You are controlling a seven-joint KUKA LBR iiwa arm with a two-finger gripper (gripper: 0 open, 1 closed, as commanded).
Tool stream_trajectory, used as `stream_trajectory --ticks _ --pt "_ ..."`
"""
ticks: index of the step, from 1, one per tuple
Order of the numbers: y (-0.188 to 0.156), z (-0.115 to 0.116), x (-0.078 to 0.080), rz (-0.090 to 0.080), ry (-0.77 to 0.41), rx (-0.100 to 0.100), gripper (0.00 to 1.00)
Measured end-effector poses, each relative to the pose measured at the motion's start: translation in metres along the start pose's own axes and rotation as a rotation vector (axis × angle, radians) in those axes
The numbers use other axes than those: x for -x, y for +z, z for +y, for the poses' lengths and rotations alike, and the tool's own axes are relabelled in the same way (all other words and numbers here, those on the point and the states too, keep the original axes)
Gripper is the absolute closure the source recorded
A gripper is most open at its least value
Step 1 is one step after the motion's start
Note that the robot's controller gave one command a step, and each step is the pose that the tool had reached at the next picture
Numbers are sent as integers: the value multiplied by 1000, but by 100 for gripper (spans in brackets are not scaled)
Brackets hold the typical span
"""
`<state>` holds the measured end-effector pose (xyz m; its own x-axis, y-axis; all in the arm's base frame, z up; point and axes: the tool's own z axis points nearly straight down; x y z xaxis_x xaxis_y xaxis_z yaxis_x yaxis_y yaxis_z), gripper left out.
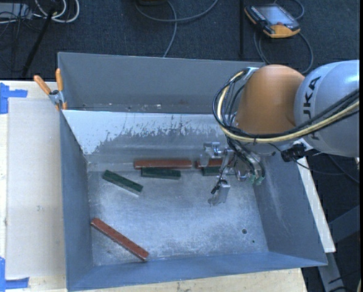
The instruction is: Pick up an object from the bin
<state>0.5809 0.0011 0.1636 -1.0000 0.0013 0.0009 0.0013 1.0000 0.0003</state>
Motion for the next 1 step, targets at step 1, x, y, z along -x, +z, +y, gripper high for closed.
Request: stream_trajectory --ticks 1 --pt "-44 105 22 -7 -40 4 0"
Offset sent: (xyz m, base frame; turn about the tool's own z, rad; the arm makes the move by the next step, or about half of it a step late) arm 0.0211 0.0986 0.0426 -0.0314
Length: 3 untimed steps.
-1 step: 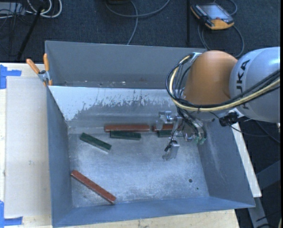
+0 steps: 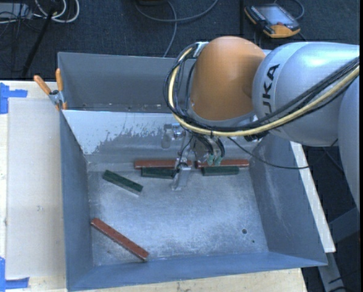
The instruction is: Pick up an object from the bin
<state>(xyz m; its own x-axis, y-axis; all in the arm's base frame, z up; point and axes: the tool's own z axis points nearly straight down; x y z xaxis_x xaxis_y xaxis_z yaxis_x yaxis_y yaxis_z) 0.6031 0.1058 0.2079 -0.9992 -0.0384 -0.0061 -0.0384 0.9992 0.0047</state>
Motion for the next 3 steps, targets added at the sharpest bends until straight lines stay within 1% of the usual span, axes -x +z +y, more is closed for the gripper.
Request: stream_trajectory --ticks 1,2,3 --pt "80 80 14 10 -70 -2 0" --pt "139 70 11 12 9 -6 0" --pt "135 70 13 7 9 -5 100"
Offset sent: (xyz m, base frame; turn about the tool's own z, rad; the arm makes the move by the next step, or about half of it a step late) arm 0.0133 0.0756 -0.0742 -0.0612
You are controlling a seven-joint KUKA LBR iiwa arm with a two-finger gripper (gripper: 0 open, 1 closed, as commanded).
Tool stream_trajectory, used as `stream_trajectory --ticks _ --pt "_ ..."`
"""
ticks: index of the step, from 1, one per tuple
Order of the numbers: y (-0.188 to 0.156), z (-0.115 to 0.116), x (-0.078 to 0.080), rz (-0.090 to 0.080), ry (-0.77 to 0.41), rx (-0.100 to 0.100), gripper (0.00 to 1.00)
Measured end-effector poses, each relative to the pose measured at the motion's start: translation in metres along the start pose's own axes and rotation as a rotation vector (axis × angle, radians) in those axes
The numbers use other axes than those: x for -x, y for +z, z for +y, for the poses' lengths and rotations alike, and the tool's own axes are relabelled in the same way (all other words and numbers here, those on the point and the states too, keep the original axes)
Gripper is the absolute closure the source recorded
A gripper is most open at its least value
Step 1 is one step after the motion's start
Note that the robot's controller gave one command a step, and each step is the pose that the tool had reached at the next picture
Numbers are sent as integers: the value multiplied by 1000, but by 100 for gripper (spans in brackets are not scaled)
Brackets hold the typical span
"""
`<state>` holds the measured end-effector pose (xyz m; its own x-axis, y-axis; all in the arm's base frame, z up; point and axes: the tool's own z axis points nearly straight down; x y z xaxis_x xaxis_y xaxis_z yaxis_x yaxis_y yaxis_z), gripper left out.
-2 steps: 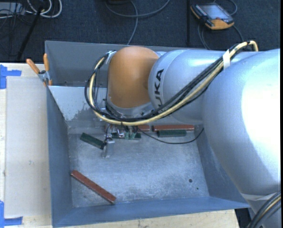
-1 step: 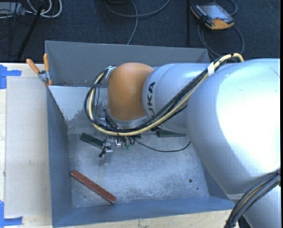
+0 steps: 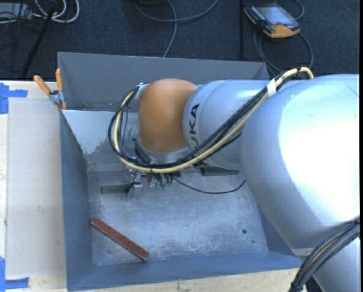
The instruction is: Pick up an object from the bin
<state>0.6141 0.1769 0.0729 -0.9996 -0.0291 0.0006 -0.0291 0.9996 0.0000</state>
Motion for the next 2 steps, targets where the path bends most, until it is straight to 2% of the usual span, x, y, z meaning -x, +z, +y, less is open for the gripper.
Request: stream_trajectory --ticks 1,2 --pt "-125 -3 -23 -8 41 2 100" --pt "-226 -17 -43 -8 -245 1 100"
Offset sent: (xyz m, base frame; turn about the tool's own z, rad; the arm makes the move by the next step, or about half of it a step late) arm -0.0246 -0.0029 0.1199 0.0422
